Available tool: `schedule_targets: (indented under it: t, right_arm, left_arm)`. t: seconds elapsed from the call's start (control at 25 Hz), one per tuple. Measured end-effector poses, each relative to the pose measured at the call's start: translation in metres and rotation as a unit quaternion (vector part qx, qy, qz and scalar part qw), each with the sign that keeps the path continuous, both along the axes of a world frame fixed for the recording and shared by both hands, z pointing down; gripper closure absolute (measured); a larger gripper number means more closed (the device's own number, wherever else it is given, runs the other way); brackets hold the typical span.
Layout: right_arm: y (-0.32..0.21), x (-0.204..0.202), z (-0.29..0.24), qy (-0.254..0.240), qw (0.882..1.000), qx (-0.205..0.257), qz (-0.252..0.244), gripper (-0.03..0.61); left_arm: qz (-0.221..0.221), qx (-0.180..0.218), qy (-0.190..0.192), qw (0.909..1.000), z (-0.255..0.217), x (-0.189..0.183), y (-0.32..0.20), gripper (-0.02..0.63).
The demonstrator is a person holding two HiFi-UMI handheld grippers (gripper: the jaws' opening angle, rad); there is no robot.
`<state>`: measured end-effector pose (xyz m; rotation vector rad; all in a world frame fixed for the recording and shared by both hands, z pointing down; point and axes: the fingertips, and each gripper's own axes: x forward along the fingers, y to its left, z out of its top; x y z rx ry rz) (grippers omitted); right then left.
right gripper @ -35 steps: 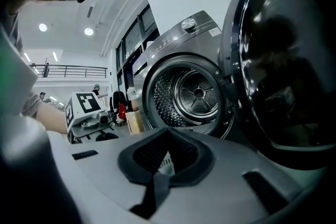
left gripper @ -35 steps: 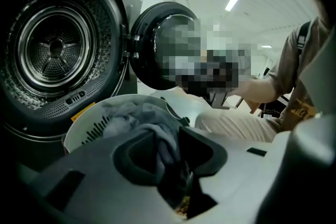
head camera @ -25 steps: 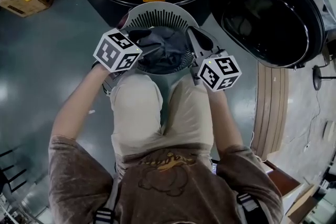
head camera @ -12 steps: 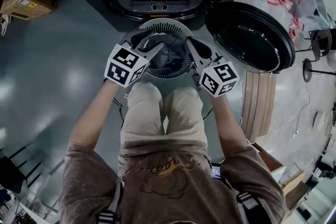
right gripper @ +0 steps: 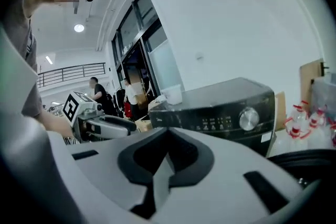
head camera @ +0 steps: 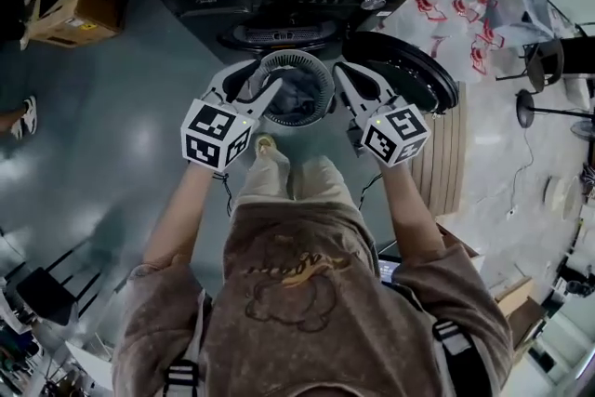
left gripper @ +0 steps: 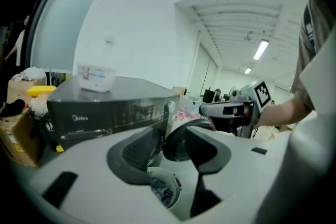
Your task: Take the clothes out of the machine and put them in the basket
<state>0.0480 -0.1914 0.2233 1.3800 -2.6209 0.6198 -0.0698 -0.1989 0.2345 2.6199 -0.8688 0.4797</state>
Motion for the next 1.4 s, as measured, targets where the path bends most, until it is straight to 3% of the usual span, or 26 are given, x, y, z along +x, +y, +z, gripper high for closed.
schedule_targets:
  t: [0.2, 0.52, 0.72, 0.88, 1.08, 1.4]
  right_arm:
    - [0.001, -0.017, -0.082, -0.004, 1.000, 0.022, -0.008, 0.581]
    - [-0.001, -0.048, -0.137, 0.023, 0.997, 0.057, -0.045, 0.581]
    - [0.001, -0.068, -0.149, 0.047, 0.993, 0.070, -0.084, 0.581]
    - [0.007, -0.065, -0.159, 0.047, 0.990, 0.085, -0.100, 0.581]
    - [0.005, -0.038, -0.166, 0.039, 0.990, 0.104, -0.083, 0.581]
    - [0.005, 0.003, -0.152, 0.044, 0.991, 0.109, -0.063, 0.581]
  left_arm:
    - [0.011, 0.019, 0.048, 0.9986, -0.089, -0.008, 0.010, 0.419]
    - [0.019, 0.060, 0.081, 0.9947, -0.154, -0.033, 0.004, 0.419]
    - [-0.005, 0.066, 0.095, 0.9933, -0.162, -0.052, -0.007, 0.422]
    - [-0.010, 0.082, 0.092, 0.9923, -0.162, -0.046, -0.006, 0.503]
    - [-0.025, 0.100, 0.114, 0.9881, -0.162, -0.027, -0.004, 0.591]
    - [-0.027, 0.095, 0.129, 0.9867, -0.152, 0.003, -0.011, 0.606]
